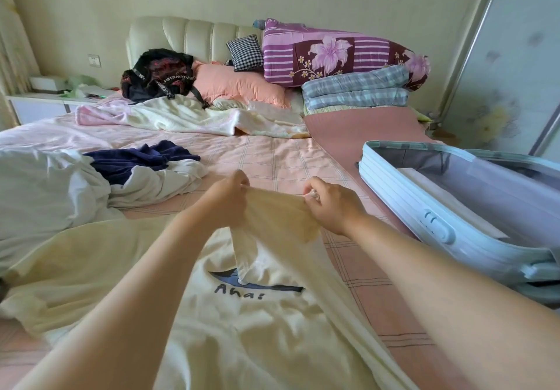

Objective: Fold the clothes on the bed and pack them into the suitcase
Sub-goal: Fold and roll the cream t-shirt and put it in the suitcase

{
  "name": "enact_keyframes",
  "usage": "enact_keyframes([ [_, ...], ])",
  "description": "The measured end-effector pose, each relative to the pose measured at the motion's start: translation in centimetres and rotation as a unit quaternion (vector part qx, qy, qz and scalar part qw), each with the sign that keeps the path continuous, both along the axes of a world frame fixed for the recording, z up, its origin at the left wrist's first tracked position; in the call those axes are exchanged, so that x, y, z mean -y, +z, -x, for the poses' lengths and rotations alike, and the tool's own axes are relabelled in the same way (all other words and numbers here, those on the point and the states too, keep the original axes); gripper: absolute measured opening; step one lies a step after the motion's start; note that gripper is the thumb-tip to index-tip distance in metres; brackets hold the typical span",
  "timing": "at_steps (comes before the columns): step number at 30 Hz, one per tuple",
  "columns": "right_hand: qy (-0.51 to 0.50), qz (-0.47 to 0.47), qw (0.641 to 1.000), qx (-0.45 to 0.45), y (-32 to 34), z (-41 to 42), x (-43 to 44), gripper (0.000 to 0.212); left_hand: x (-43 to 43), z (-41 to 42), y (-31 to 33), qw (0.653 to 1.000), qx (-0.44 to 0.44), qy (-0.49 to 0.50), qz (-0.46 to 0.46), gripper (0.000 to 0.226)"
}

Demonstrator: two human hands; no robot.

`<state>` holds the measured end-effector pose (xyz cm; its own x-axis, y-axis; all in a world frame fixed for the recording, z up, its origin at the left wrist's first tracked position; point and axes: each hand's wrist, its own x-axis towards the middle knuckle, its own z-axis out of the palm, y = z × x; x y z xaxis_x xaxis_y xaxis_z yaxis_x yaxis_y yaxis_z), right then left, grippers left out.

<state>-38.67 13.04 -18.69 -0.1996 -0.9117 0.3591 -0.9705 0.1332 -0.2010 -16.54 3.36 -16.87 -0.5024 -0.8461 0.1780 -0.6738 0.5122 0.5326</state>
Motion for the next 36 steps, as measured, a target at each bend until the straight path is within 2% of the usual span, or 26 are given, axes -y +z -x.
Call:
enact_keyframes([
  [2,0.005,-0.019,1.0,-0.013,0.0,-1.2,0.9,0.03,0.3,-1.9,0.4,0.99,0.139,0.006,0.014,0.022],
  [4,-0.003,-0.06,0.996,-0.06,-0.6,-2.3,2.0,0.041,0.4,-3.4,0.0,0.956,0.292,0.018,0.011,0.025],
  [6,-0.029,-0.087,0.988,-0.128,-1.5,-3.1,2.8,0.045,0.9,-4.5,-1.3,0.935,0.354,0.025,0.003,0.027],
  [7,-0.042,-0.094,0.984,-0.145,-1.8,-3.4,3.0,0.044,1.1,-4.8,-2.1,0.935,0.353,0.028,-0.006,0.027],
  [9,-0.07,-0.11,0.984,-0.118,-2.6,-4.0,3.2,0.043,1.2,-4.9,-3.0,0.946,0.322,0.034,-0.022,0.032],
  [11,-0.122,-0.121,0.985,-0.024,-3.3,-4.2,3.2,0.051,1.4,-4.6,-3.3,0.962,0.267,0.052,-0.022,0.044],
  [13,-0.199,-0.119,0.968,0.1,-3.6,-3.9,3.6,0.058,1.4,-4.3,-3.7,0.972,0.222,0.079,-0.009,0.052],
  [15,-0.235,-0.137,0.949,0.159,-3.8,-3.2,3.9,0.052,1.5,-4.1,-4.2,0.969,0.234,0.083,0.006,0.058],
  [18,-0.245,-0.137,0.95,0.138,-3.9,-2.1,4.8,0.034,2.2,-4.1,-4.8,0.949,0.299,0.097,-0.013,0.06],
  [22,-0.271,-0.098,0.95,0.124,-3.0,-0.7,5.9,0.026,3.5,-3.0,-4.3,0.929,0.343,0.135,0.049,0.029],
  [25,-0.277,-0.1,0.943,0.155,-2.6,1.0,6.8,0.025,4.7,-2.3,-4.8,0.928,0.341,0.148,0.036,0.044],
  [28,-0.279,-0.138,0.926,0.214,-3.1,1.7,7.5,0.025,6.1,-2.1,-5.1,0.933,0.335,0.13,0.016,0.034],
  [31,-0.291,-0.097,0.888,0.343,-4.2,2.0,8.2,0.026,6.9,-1.3,-5.4,0.95,0.283,0.132,0.006,0.029],
  [34,-0.297,0.004,0.845,0.446,-4.9,2.7,9.1,0.036,8.4,-1.0,-5.4,0.972,0.142,0.182,0.047,0.035],
  [36,-0.28,0.077,0.835,0.466,-5.0,3.3,10.3,0.035,10.1,-0.4,-5.1,0.973,0.063,0.21,0.07,0.034],
])
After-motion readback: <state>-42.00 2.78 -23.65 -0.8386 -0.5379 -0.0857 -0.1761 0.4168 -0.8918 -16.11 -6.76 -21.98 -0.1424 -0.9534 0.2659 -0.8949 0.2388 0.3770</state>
